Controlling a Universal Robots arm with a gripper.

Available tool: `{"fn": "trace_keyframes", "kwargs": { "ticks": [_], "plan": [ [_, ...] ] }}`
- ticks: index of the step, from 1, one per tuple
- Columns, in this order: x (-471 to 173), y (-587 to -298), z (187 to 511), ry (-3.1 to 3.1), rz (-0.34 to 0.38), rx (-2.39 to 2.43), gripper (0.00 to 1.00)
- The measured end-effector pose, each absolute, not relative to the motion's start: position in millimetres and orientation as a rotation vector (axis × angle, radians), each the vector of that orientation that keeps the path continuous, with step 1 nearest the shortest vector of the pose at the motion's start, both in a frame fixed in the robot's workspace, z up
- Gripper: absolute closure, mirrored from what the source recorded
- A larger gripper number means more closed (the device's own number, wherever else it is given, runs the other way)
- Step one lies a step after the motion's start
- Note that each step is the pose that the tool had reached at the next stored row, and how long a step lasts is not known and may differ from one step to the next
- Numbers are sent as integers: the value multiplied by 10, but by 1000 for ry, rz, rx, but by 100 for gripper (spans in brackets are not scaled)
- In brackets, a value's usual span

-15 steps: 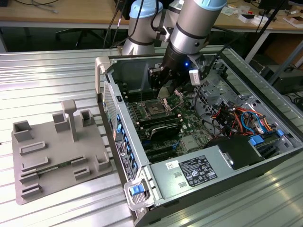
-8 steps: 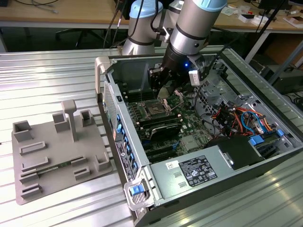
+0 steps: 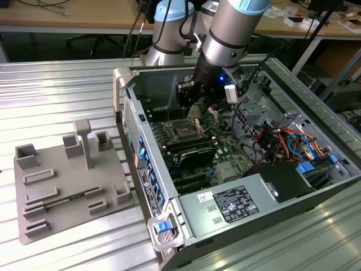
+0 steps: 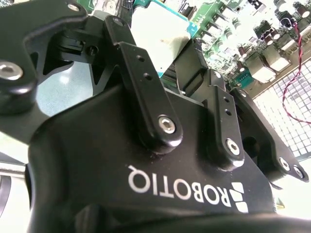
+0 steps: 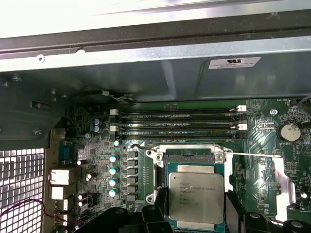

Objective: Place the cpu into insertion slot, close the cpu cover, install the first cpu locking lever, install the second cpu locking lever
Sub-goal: 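Place the cpu into insertion slot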

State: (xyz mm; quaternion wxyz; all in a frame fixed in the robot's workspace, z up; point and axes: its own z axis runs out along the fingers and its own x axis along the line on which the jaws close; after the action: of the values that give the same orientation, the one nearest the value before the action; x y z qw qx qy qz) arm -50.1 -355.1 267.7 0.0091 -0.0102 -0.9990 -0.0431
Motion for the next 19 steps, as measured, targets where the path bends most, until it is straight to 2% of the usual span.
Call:
{"fn": "trace_keyframes", "kwargs": {
  "ticks": [19],
  "plan": [
    [-501, -3551, 2618, -3120, -135, -32, 45]
  ]
}}
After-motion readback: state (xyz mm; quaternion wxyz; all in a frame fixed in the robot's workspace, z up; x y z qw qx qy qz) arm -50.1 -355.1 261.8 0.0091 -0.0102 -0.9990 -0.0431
